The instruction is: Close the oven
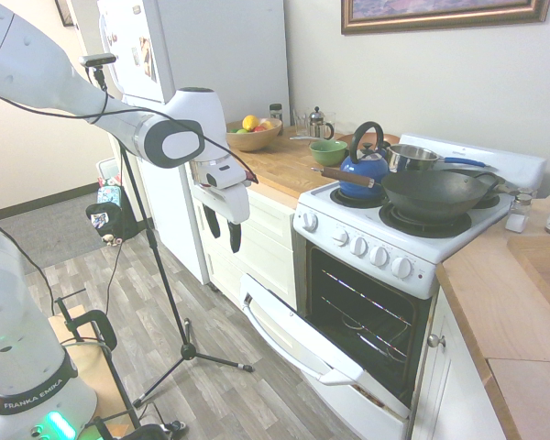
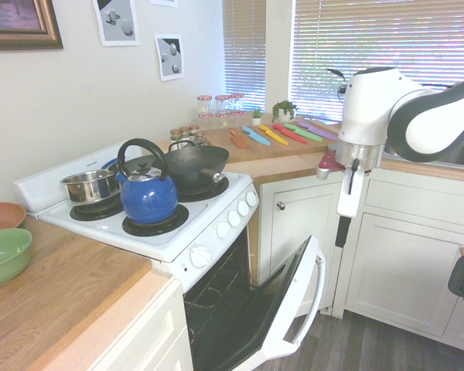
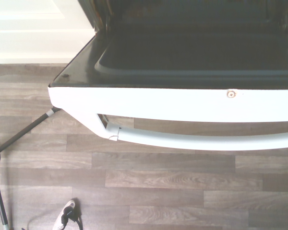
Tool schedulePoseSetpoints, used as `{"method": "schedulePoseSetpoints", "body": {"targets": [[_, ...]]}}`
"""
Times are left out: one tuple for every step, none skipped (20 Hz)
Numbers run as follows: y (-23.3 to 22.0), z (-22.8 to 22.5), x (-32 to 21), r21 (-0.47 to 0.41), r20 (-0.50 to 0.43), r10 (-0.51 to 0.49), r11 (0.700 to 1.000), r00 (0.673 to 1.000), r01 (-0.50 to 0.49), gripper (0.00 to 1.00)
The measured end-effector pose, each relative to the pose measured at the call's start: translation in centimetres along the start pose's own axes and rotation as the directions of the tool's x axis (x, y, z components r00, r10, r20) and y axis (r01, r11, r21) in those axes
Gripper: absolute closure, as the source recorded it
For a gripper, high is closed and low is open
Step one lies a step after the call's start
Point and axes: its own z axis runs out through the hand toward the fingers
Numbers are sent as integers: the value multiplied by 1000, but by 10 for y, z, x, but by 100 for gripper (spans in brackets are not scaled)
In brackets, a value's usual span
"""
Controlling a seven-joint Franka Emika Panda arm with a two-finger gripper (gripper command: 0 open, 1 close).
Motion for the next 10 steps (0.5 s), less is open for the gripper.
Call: {"method": "schedulePoseSetpoints", "body": {"targets": [[0, 1, 0, 0, 2, 1, 1000, 1000, -1, 0], [0, 1, 0, 2, 5, 4, 1000, 1000, -4, 0], [0, 2, 0, 0, 7, 5, 1000, 1000, -5, 0], [1, 4, 1, -4, 11, 7, 1000, 1000, -7, 0], [2, 8, 2, -10, 14, 9, 1000, 1000, -9, 0], [3, 13, 5, -19, 16, 11, 1000, 1000, -11, 0], [5, 19, 8, -24, 20, 16, 1000, 1000, -16, 0], [7, 28, 12, -27, 19, 21, 999, 1000, -20, 0], [10, 38, 14, -32, 22, 24, 999, 999, -23, 0], [12, 51, 16, -38, 30, 23, 999, 999, -22, 0]]}}
